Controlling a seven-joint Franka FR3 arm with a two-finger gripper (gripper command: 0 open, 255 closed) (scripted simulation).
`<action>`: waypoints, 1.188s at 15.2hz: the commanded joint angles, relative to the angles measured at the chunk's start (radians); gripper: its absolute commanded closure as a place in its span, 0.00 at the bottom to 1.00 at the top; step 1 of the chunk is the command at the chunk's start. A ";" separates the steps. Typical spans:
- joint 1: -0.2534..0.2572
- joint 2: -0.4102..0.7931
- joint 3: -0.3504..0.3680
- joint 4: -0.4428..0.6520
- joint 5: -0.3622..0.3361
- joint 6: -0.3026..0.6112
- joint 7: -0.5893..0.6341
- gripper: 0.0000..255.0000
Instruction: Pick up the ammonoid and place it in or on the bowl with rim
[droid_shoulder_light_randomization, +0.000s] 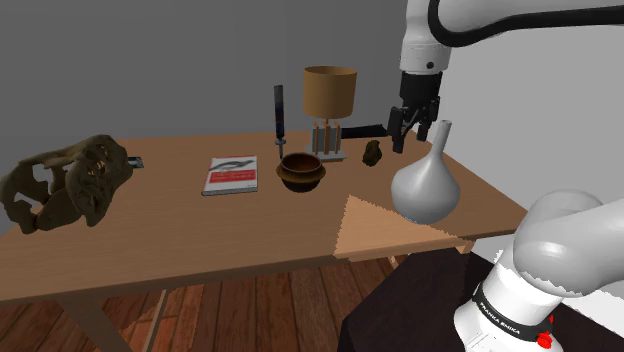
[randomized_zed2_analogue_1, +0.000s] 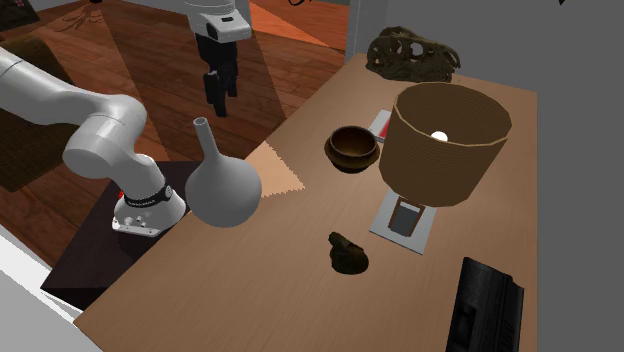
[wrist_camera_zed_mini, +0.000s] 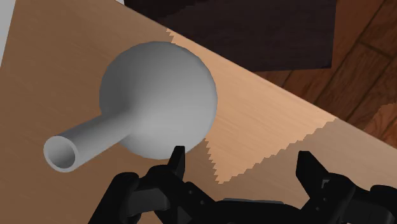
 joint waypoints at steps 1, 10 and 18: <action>0.000 0.000 0.000 0.000 0.000 0.000 0.000 0.00; -0.070 0.304 -0.137 0.140 -0.016 0.144 -0.088 0.00; -0.115 0.597 -0.244 0.338 0.037 0.209 -0.180 0.00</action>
